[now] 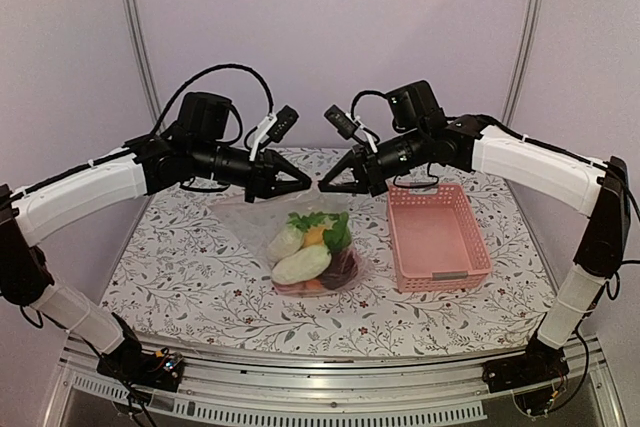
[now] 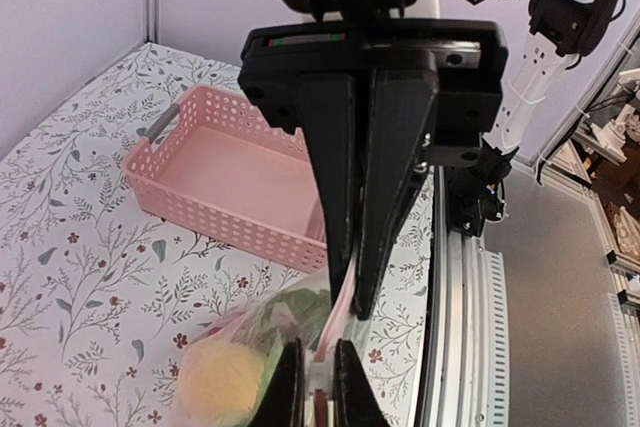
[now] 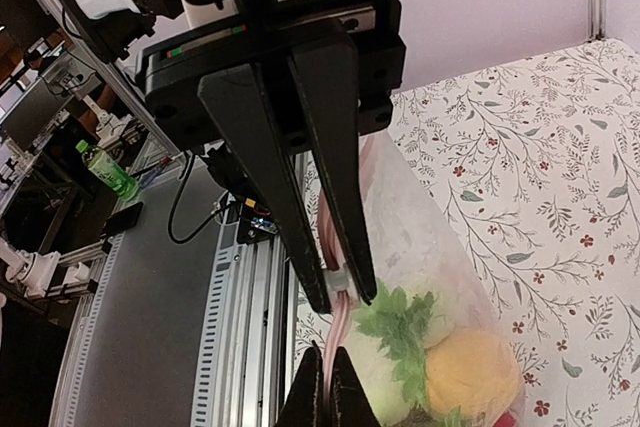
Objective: Place the food in the zip-top bag and seal the zipper
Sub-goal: Hold the zipper from the zipper food storage bag, then unzip the zipper of the food storage bag.
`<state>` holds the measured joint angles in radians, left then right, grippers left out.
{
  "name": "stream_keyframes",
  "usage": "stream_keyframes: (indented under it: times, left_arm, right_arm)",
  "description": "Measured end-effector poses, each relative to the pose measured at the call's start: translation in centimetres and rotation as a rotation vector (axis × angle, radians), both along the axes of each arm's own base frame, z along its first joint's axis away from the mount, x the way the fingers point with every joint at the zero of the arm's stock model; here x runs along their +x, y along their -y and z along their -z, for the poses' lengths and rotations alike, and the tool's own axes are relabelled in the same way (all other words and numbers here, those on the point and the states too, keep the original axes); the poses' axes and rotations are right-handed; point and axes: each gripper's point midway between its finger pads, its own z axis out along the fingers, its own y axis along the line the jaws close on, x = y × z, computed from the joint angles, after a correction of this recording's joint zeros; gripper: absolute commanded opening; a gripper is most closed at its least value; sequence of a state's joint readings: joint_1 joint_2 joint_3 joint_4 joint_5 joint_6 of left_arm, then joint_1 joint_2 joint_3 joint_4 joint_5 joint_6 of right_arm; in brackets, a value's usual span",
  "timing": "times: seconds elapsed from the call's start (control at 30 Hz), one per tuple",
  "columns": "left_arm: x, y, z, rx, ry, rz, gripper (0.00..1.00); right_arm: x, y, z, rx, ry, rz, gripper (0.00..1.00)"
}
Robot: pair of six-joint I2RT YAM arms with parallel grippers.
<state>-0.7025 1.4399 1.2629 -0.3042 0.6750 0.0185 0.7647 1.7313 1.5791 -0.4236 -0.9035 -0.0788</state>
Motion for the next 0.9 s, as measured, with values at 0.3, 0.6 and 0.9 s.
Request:
stream_keyframes:
  times: [0.3,0.6,0.9]
  left_arm:
    - [-0.2,-0.1,-0.2,-0.006,0.008,-0.002,0.00]
    - [-0.7,-1.6,-0.2,-0.008,0.030,-0.040,0.01]
    - [-0.9,-3.1,0.5,0.005,0.032,-0.072,0.03]
  right_arm:
    - [2.0,2.4,0.7,-0.016,0.047,0.112,0.00]
    - [5.0,7.7,0.0,-0.014,0.055,0.266,0.00]
    - [6.5,10.8,1.0,-0.036,0.038,0.361,0.00]
